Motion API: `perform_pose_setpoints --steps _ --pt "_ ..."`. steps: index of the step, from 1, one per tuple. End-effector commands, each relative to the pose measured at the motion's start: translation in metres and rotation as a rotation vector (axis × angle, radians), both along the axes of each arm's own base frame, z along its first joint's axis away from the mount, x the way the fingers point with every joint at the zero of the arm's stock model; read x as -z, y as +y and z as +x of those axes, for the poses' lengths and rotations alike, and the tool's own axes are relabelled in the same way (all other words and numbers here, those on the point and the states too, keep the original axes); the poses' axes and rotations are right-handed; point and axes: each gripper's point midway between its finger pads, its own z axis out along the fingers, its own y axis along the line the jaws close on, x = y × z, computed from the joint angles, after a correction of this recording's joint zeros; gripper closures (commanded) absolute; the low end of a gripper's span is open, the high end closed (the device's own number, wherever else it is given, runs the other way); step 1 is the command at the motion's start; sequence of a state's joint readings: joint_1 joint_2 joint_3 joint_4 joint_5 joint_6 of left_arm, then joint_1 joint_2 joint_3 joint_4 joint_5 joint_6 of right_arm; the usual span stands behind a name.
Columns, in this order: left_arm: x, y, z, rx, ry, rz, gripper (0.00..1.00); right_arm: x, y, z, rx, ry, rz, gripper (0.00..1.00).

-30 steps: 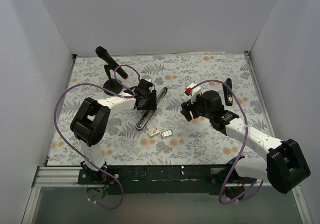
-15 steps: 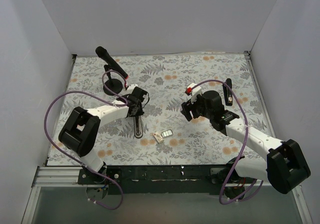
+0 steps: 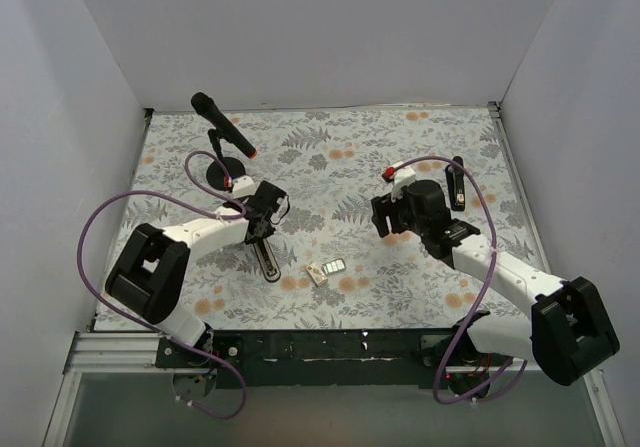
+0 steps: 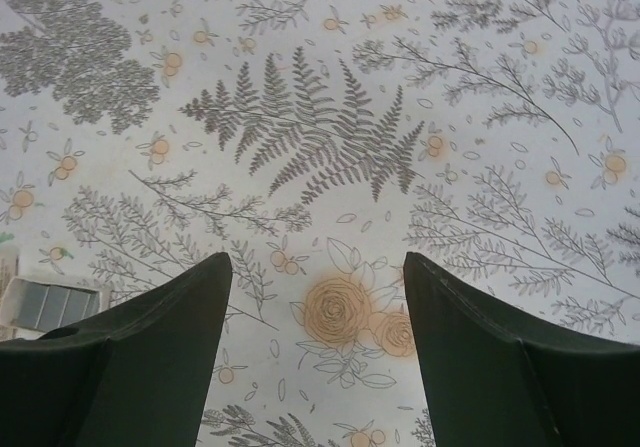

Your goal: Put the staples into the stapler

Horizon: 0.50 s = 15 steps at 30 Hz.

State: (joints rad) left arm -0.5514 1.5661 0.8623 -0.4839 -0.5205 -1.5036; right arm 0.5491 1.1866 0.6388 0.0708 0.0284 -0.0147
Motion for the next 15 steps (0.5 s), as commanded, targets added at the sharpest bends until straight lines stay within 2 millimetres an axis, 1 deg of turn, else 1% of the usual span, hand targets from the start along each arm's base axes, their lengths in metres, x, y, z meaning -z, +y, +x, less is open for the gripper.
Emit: perform_pose_setpoints --steps 1,2,3,4,5,6,7,8,9,10,11,12,13,14,15 --pt "0.0 0.006 -0.011 -0.063 0.009 -0.03 0.78 -0.01 -0.023 0.016 0.172 0.017 0.04 0.21" --pt "-0.005 0.004 -0.009 -0.06 -0.006 -0.041 0.76 -0.009 -0.031 0.019 0.214 0.034 0.058 0.19" --pt "-0.008 0.004 -0.008 -0.059 -0.015 -0.044 0.66 -0.01 -0.036 0.02 0.237 0.037 0.067 0.18" --pt "-0.012 0.004 -0.006 -0.056 -0.027 -0.046 0.59 -0.013 -0.04 0.022 0.256 0.037 0.076 0.18" --pt "-0.017 0.004 -0.004 -0.055 -0.042 -0.047 0.57 -0.013 -0.048 0.024 0.281 0.041 0.074 0.16" --pt "-0.026 0.004 -0.002 -0.055 -0.068 -0.056 0.49 -0.011 -0.054 0.023 0.302 0.06 0.066 0.12" --pt "-0.032 0.004 0.0 -0.047 -0.082 -0.054 0.41 -0.015 -0.058 0.026 0.32 0.061 0.063 0.09" --pt "-0.037 0.005 0.0 -0.043 -0.093 -0.053 0.34 -0.015 -0.067 0.03 0.349 0.069 0.062 0.07" --pt "-0.052 0.004 0.004 -0.039 -0.131 -0.066 0.31 -0.012 -0.074 0.028 0.365 0.097 0.044 0.06" --pt "-0.06 0.006 0.005 -0.025 -0.149 -0.056 0.21 -0.016 -0.08 0.034 0.394 0.097 0.04 0.05" --pt "-0.068 0.006 0.006 -0.015 -0.169 -0.058 0.2 -0.017 -0.095 0.038 0.443 0.106 0.032 0.05" --pt "-0.08 0.007 0.008 -0.008 -0.198 -0.062 0.15 -0.015 -0.103 0.039 0.471 0.119 0.018 0.05" --pt "-0.099 0.009 0.009 -0.001 -0.251 -0.072 0.11 -0.013 -0.114 0.042 0.516 0.122 -0.001 0.05" --pt "-0.111 0.011 0.009 0.034 -0.279 -0.057 0.02 -0.019 -0.128 0.049 0.565 0.108 -0.004 0.05" --pt "-0.123 0.011 0.011 0.059 -0.321 -0.058 0.02 -0.02 -0.136 0.052 0.596 0.105 -0.016 0.05"
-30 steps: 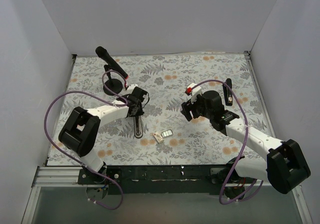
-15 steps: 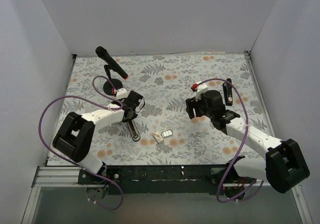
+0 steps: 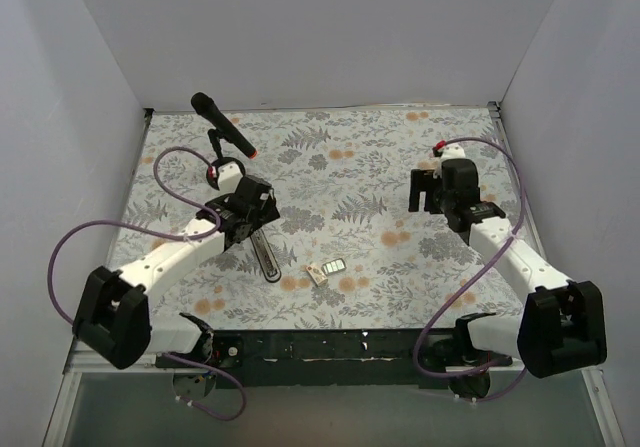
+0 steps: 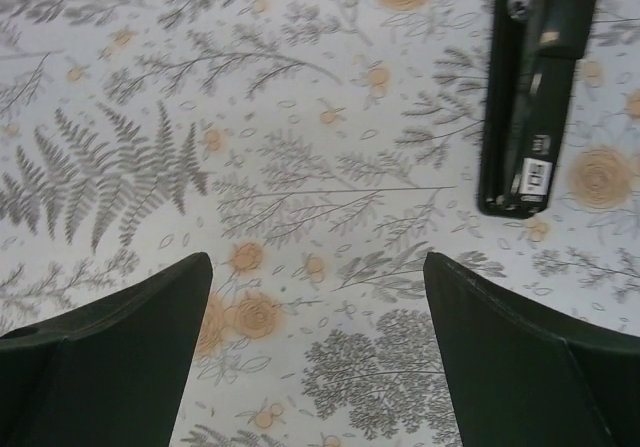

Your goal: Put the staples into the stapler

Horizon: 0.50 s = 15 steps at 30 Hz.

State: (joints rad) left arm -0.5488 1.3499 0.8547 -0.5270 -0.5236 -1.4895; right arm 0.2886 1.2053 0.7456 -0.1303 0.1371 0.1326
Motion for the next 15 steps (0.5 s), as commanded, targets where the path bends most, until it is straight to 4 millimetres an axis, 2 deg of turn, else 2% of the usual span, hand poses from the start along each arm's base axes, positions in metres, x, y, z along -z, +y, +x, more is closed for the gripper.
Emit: perform_pose_setpoints --steps 1,3,4,5,6,7,8,9,10,11,12,13,14,15 --pt "-0.084 0.013 0.008 0.062 -0.247 0.01 0.02 -0.014 -0.048 0.022 0.199 0.001 -0.071 0.05" --pt "-0.106 0.012 0.007 0.147 -0.323 0.039 0.02 -0.024 -0.068 0.034 0.261 -0.016 -0.089 0.07" --pt "-0.112 0.014 0.003 0.171 -0.35 0.044 0.02 -0.017 -0.073 0.04 0.279 0.008 -0.102 0.08" --pt "-0.128 0.012 -0.003 0.222 -0.406 0.027 0.02 -0.016 -0.085 0.045 0.307 0.016 -0.121 0.09" --pt "-0.139 0.011 -0.004 0.272 -0.46 0.045 0.02 -0.028 -0.089 0.058 0.32 -0.009 -0.117 0.1" --pt "-0.143 0.011 -0.007 0.301 -0.489 0.05 0.02 -0.017 -0.094 0.065 0.33 0.022 -0.127 0.11" --pt "-0.144 0.013 -0.014 0.322 -0.524 0.043 0.02 -0.018 -0.102 0.072 0.347 0.023 -0.136 0.12" --pt "-0.148 0.006 -0.016 0.372 -0.559 0.031 0.02 -0.029 -0.106 0.085 0.357 0.002 -0.133 0.12" --pt "-0.147 0.004 -0.019 0.396 -0.577 0.027 0.02 -0.017 -0.11 0.093 0.362 0.034 -0.142 0.12" --pt "-0.136 0.002 -0.023 0.427 -0.574 0.023 0.02 -0.015 -0.118 0.098 0.373 0.044 -0.145 0.13" --pt "-0.144 -0.005 -0.027 0.466 -0.625 -0.008 0.02 -0.012 -0.121 0.103 0.369 0.056 -0.153 0.14" --pt "-0.143 -0.009 -0.03 0.509 -0.641 -0.002 0.02 -0.01 -0.124 0.117 0.366 0.061 -0.151 0.15" --pt "-0.145 -0.013 -0.031 0.543 -0.653 0.0 0.02 -0.006 -0.134 0.121 0.382 0.072 -0.153 0.16" --pt "-0.146 -0.016 -0.034 0.569 -0.659 -0.005 0.02 -0.005 -0.137 0.126 0.375 0.079 -0.157 0.17"
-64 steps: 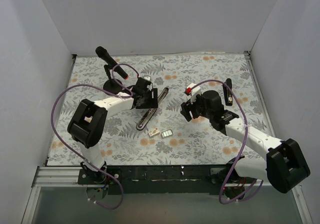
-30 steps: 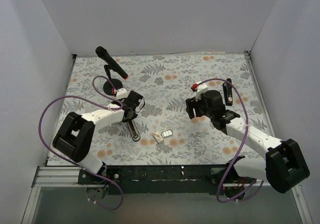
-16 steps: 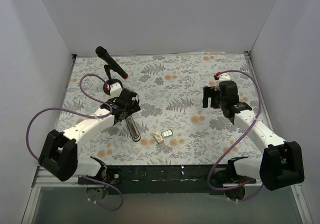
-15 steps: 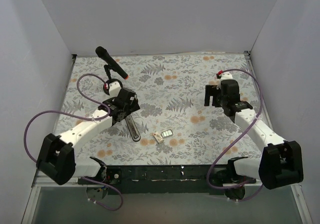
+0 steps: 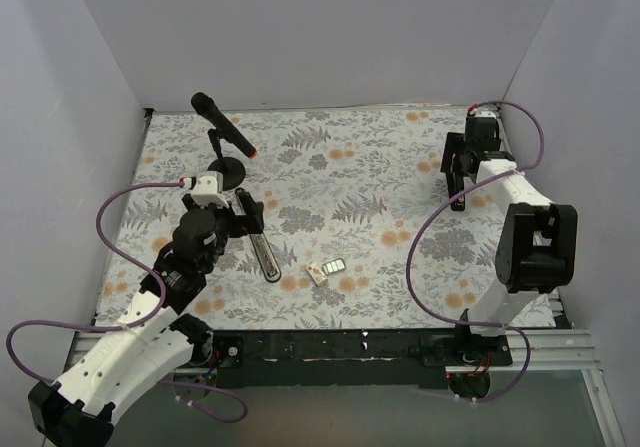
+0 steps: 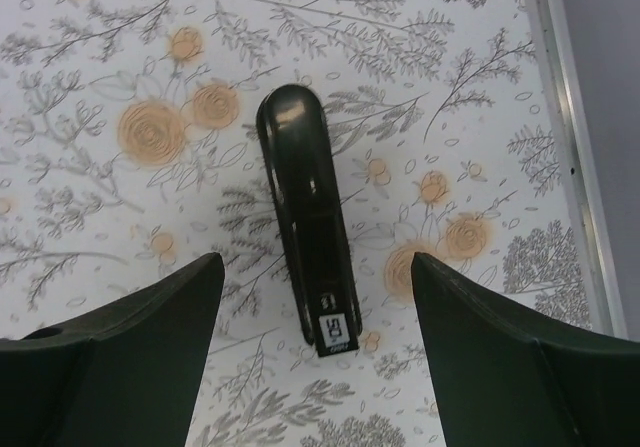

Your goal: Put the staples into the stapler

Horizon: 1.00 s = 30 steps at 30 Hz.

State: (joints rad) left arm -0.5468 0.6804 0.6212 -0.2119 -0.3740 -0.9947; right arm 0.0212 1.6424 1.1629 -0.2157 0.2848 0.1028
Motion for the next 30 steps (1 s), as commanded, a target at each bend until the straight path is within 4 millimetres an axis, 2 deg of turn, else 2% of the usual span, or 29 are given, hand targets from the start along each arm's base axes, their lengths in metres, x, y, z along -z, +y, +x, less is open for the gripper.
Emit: perform_pose_setpoints --steps 1,3,7,9,10,11,13,18,19,20,23,26,27,28,29,30 --pt "-0.004 -0.023 -0.004 0.178 -0.075 0.067 0.02 -0.002 -0.024 0.032 0.008 0.003 -0.016 0.18" --pt "0.001 -0.025 -0.003 0.19 -0.067 0.073 0.02 0.003 -0.026 0.041 -0.005 0.01 -0.015 0.22" --pt "0.008 -0.031 -0.001 0.219 -0.036 0.089 0.02 0.022 -0.015 0.058 -0.084 0.028 0.026 0.27" --pt "0.011 -0.032 -0.001 0.219 -0.026 0.094 0.02 0.022 -0.015 0.067 -0.097 0.022 0.025 0.29" --pt "0.012 -0.032 0.0 0.221 -0.023 0.095 0.02 0.031 -0.013 0.068 -0.103 0.042 0.033 0.3" --pt "0.012 -0.034 -0.001 0.23 -0.023 0.093 0.02 0.027 -0.013 0.074 -0.105 0.034 0.032 0.31" --pt "0.014 -0.036 -0.001 0.242 -0.021 0.092 0.02 0.035 -0.013 0.078 -0.131 0.054 0.019 0.33" --pt "0.021 -0.042 0.0 0.273 -0.002 0.107 0.02 0.044 -0.011 0.088 -0.16 0.068 0.021 0.57" --pt "0.022 -0.043 0.0 0.281 -0.001 0.108 0.02 0.048 -0.01 0.087 -0.163 0.077 0.024 0.62" --pt "0.023 -0.044 0.0 0.287 -0.001 0.108 0.02 0.048 -0.01 0.086 -0.169 0.078 0.025 0.77" --pt "0.024 -0.049 -0.001 0.312 0.0 0.107 0.02 0.042 -0.001 0.08 -0.203 0.064 0.04 0.91" --pt "0.025 -0.056 -0.003 0.355 0.001 0.103 0.02 0.031 0.013 0.07 -0.253 0.049 0.029 0.98" --pt "0.025 -0.058 -0.004 0.369 0.003 0.1 0.02 0.018 0.019 0.068 -0.28 0.023 0.019 0.98" --pt "0.026 -0.062 -0.006 0.393 0.004 0.099 0.02 0.023 0.027 0.059 -0.307 0.034 0.03 0.99" --pt "0.026 -0.063 -0.007 0.401 0.002 0.099 0.02 0.02 0.044 0.055 -0.347 0.029 0.035 0.99" --pt "0.025 -0.068 -0.009 0.431 0.002 0.092 0.02 0.009 0.051 0.05 -0.366 0.005 0.034 0.99"
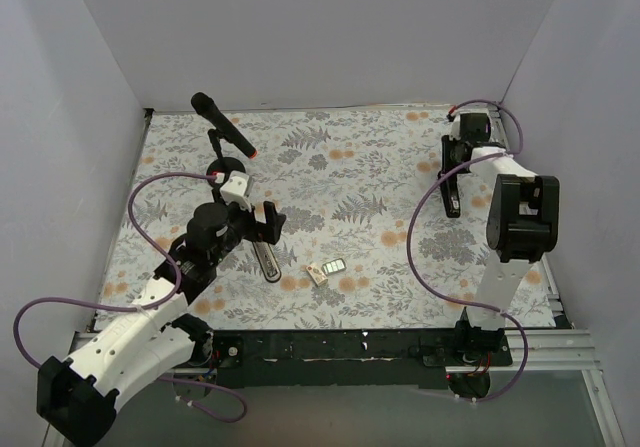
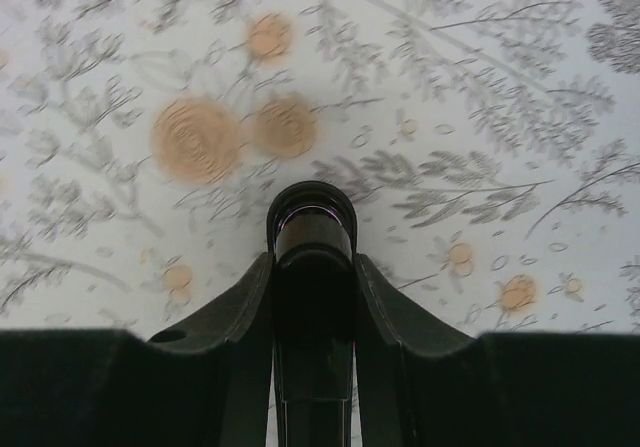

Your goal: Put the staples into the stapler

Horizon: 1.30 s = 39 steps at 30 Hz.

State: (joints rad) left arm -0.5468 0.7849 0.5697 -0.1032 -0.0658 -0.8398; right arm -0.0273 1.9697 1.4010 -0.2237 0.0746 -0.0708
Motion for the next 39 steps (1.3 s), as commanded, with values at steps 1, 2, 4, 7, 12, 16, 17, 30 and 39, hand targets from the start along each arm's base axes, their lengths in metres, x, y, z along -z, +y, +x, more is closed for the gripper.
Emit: perform_pose_setpoints --steps 1,2,4,7,12,16,17,30,39 --pt "-0.007 -0.02 -0.008 0.131 -0.017 -0.021 0.02 -0.055 0.067 -0.012 -0.211 -0.135 0.065 0.99" --pt "-0.006 -0.022 -0.01 0.148 -0.015 -0.024 0.02 -0.046 0.077 -0.025 -0.239 -0.116 0.076 0.99" --pt "-0.006 -0.032 -0.016 0.213 -0.012 -0.034 0.02 -0.063 0.108 -0.037 -0.336 -0.169 0.075 0.99" --pt "-0.005 -0.041 -0.021 0.272 -0.003 -0.053 0.02 -0.065 0.143 -0.065 -0.462 -0.181 0.056 0.99" --pt "0.006 -0.055 -0.025 0.334 0.065 -0.077 0.02 -0.08 0.179 -0.104 -0.611 -0.237 0.068 0.99" --pt "0.004 -0.064 -0.023 0.335 0.112 -0.136 0.02 -0.094 0.205 -0.131 -0.732 -0.283 0.085 0.99" --pt "0.004 -0.066 -0.023 0.335 0.124 -0.146 0.02 -0.097 0.209 -0.136 -0.75 -0.292 0.092 0.99" --pt "-0.014 -0.095 0.007 0.159 0.255 -0.485 0.02 -0.117 0.246 -0.196 -0.947 -0.414 0.231 0.99" --pt "-0.014 -0.114 0.019 0.16 0.323 -0.561 0.08 -0.129 0.261 -0.213 -1.023 -0.475 0.321 0.99"
